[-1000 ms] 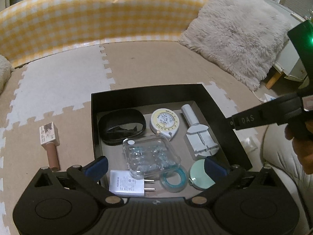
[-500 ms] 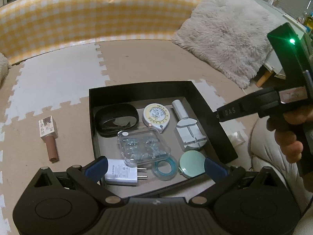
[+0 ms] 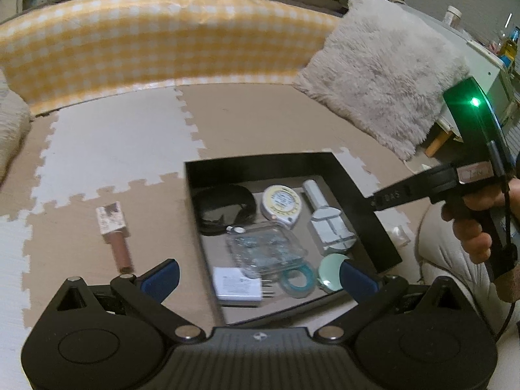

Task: Organize rigid objects
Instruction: 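Move the left tool to the UV gel polish bottle, then close the left tool on the polish bottle's brown cap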

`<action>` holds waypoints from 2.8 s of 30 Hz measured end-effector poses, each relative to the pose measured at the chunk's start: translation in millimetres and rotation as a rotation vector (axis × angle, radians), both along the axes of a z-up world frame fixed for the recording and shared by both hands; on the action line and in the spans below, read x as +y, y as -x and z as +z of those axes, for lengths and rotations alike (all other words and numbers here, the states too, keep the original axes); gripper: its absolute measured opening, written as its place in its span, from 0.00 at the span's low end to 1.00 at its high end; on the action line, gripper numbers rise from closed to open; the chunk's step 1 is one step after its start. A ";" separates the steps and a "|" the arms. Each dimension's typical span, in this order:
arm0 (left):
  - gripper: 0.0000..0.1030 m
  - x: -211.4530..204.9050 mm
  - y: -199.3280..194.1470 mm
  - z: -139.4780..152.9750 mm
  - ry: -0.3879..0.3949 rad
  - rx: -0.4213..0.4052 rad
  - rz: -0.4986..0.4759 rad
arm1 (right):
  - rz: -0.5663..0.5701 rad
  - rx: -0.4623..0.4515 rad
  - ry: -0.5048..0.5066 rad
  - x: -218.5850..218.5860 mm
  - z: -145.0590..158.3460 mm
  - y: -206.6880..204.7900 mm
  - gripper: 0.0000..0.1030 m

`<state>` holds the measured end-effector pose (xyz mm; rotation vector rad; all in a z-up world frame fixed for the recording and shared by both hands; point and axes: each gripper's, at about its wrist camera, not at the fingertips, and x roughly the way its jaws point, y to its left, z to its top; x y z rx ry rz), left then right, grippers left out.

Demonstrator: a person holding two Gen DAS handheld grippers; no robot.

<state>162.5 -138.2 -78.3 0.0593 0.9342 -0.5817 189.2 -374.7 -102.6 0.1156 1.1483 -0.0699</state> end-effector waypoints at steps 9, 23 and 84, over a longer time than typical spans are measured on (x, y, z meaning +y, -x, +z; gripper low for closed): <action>1.00 39.6 -22.7 -1.8 -0.033 -0.039 0.123 | 0.000 0.000 -0.002 0.3 0.0 0.0 0.04; 0.47 94.8 -59.3 -56.5 0.014 0.003 0.313 | 0.002 0.001 0.003 1.3 0.2 -0.2 0.04; 0.17 78.3 -44.9 -71.4 -0.031 0.001 0.305 | 0.003 0.001 0.001 -1.1 -0.8 0.4 0.04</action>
